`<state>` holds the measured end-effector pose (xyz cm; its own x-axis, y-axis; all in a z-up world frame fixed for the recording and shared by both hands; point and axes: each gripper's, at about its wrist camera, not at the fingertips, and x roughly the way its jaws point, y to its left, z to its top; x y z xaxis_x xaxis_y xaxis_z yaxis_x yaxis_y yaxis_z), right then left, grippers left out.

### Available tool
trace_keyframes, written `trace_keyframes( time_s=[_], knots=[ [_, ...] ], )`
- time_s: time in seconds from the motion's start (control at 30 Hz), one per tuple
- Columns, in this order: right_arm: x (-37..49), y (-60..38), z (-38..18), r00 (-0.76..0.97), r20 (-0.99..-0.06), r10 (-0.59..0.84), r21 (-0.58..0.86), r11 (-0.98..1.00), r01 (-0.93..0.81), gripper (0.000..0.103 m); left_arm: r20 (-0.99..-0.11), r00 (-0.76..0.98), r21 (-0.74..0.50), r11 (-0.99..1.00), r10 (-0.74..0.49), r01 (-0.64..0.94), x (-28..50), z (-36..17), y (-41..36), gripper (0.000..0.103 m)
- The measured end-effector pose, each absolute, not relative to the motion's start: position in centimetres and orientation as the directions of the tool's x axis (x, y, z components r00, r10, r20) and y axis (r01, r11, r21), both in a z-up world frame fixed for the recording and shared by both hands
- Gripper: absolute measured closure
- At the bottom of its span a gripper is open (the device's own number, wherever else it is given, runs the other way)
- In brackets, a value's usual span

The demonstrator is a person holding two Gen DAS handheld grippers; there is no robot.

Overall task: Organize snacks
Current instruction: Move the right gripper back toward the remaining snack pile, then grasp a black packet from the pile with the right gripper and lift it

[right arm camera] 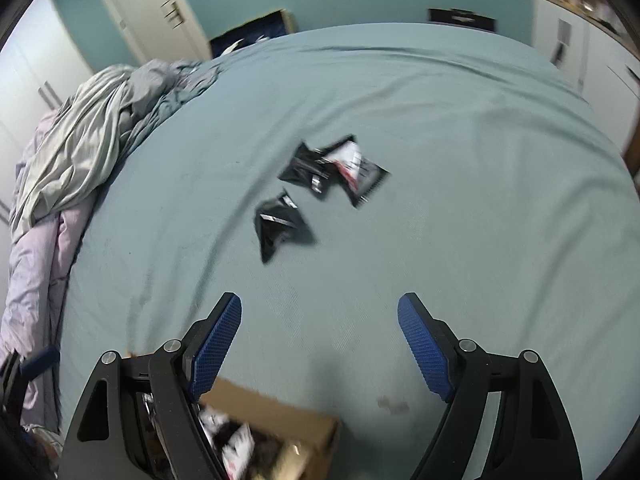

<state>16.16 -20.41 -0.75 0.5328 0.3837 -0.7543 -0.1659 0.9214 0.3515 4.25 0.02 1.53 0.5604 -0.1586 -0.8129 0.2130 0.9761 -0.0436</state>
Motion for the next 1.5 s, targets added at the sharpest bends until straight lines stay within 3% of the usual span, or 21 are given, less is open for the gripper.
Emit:
trace_keyframes(
  time_s=[0.53, 0.57, 0.63, 0.7, 0.8, 1.13, 1.37, 1.5],
  knots=[
    [29.2, -12.0, -6.6, 0.349, -0.838, 0.420, 0.318, 0.895, -0.313, 0.023, -0.816, 0.550, -0.097, 0.979, -0.181, 0.179, 6.1, 1.2, 1.2, 0.000],
    [29.3, -11.5, -7.1, 0.336, -0.849, 0.407, 0.304, 0.897, -0.320, 0.027, -0.816, 0.549, -0.100, 0.980, -0.181, 0.175, 6.1, 1.2, 1.3, 0.000],
    [29.3, -11.1, -7.7, 0.341, -0.872, 0.351, 0.244, 0.916, -0.318, 0.063, -0.814, 0.552, -0.109, 0.982, -0.179, 0.157, 6.3, 1.2, 1.6, 0.000],
    [28.7, -11.9, -7.1, 0.364, -0.852, 0.377, 0.266, 0.910, -0.318, 0.076, -0.814, 0.551, -0.121, 0.982, -0.181, 0.144, 6.5, 1.2, 1.7, 0.000],
    [26.9, -14.4, -5.6, 0.433, -0.792, 0.431, 0.332, 0.899, -0.286, 0.076, -0.815, 0.553, -0.110, 0.984, -0.170, 0.140, 6.5, 1.2, 1.7, 0.000],
    [15.3, -23.2, 0.6, 0.579, -0.708, 0.405, 0.409, 0.903, -0.131, 0.076, -0.816, 0.569, 0.007, 0.983, -0.101, 0.185, 5.6, 2.2, 0.3, 0.000],
    [4.0, -27.0, 1.3, 0.633, -0.653, 0.415, 0.490, 0.869, -0.064, 0.076, -0.858, 0.494, -0.011, 0.967, -0.140, 0.254, 12.2, 2.9, -2.0, 0.000],
    [3.2, -27.0, 0.2, 0.631, -0.676, 0.381, 0.476, 0.879, -0.021, 0.076, -0.894, 0.436, 0.013, 0.968, -0.101, 0.250, 17.6, 1.2, -3.4, 0.000]
  ],
)
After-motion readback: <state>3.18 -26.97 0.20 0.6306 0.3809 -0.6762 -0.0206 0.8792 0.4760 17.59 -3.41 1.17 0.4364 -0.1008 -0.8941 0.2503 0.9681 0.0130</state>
